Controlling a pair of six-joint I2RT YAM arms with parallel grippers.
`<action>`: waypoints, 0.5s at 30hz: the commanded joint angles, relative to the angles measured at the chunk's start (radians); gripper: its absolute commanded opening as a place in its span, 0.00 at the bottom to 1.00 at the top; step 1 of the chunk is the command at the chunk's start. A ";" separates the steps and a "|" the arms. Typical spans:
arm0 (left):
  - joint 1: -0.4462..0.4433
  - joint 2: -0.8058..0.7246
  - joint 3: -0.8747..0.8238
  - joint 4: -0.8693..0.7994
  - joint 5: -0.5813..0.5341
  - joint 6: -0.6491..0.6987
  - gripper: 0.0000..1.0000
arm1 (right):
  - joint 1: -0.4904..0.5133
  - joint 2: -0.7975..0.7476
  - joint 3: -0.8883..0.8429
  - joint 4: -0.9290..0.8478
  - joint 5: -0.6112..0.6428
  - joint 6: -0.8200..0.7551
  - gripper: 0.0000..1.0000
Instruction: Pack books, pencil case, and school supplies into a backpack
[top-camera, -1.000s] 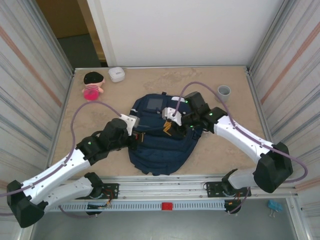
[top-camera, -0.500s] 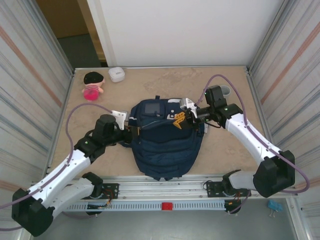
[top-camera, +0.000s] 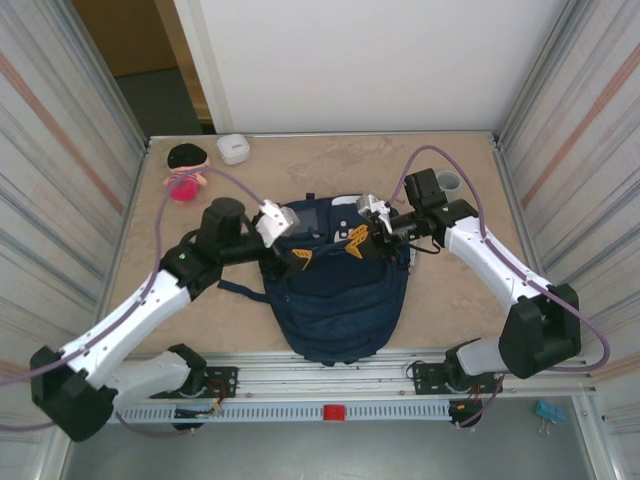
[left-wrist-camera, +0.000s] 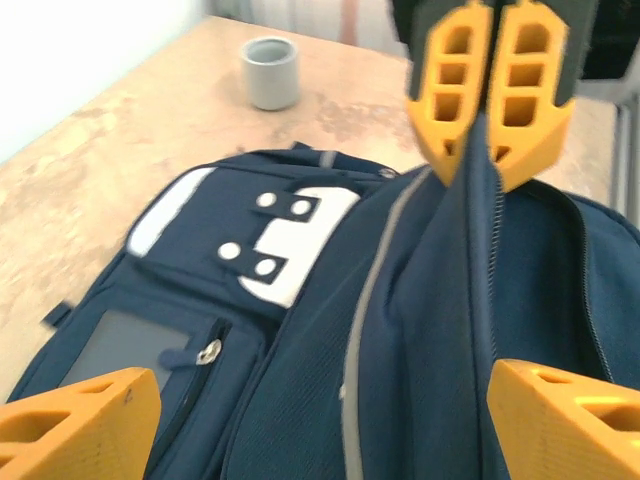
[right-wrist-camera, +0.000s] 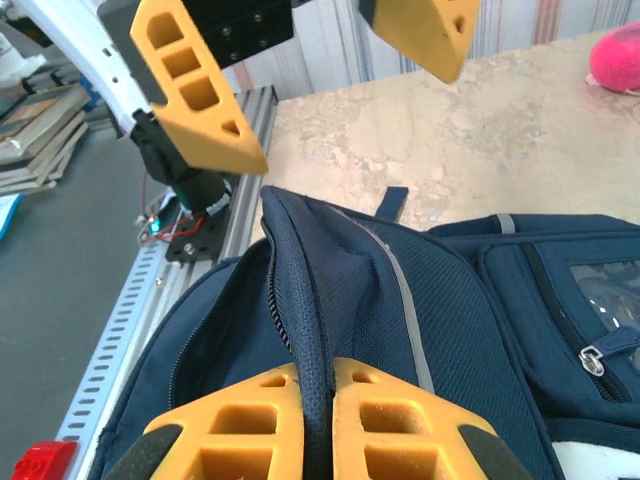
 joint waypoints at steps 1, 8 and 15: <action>-0.038 0.087 0.059 -0.058 0.131 0.175 0.86 | 0.004 0.005 0.048 0.009 -0.076 -0.033 0.00; -0.094 0.194 0.089 -0.044 -0.122 0.172 0.54 | 0.004 0.004 0.050 0.010 -0.053 -0.018 0.00; -0.095 0.080 0.017 -0.043 -0.411 0.065 0.01 | 0.007 -0.006 0.025 0.092 0.073 0.076 0.00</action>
